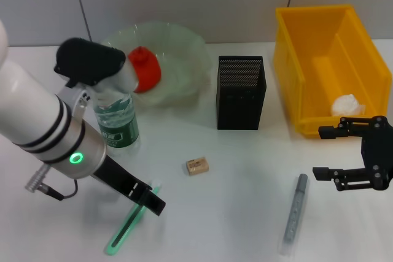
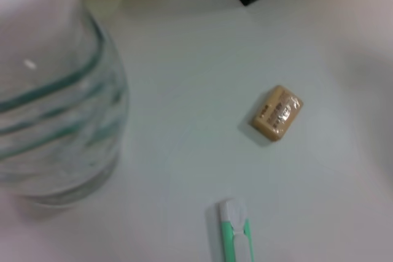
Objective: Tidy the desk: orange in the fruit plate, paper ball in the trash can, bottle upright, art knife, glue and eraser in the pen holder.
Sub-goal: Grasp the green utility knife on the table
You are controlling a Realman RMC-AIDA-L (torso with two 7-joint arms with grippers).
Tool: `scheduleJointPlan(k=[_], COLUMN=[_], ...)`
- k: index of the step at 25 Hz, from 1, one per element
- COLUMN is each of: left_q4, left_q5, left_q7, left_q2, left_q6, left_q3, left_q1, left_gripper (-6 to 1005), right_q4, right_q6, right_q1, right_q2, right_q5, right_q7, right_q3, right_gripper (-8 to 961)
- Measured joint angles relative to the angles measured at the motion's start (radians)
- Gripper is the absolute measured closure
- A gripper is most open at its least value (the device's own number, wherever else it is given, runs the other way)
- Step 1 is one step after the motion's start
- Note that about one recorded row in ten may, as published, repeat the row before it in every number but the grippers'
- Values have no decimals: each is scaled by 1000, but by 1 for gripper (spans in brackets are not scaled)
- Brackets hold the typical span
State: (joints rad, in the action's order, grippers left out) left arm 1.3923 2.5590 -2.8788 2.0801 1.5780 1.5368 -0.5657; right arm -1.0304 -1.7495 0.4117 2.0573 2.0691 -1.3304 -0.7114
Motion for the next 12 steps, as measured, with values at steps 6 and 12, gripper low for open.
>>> scheduleJointPlan(k=[6,12], left_q4=[-86,-103], left_q5=[1,52], left_q7=[1,1], left_q2=[0,0], left_q6=[-82,-93], left_q3=[55,91], left_q1=[-15,-17], left_gripper=[238,244], right_q4=[-1,3], right_q6=[0,0], right_q1=[18,23], right_q2=[-2,-2], right_q5=[13,14], right_q7=[-8,-13], right_q3=[4,5], right_gripper=[177,177])
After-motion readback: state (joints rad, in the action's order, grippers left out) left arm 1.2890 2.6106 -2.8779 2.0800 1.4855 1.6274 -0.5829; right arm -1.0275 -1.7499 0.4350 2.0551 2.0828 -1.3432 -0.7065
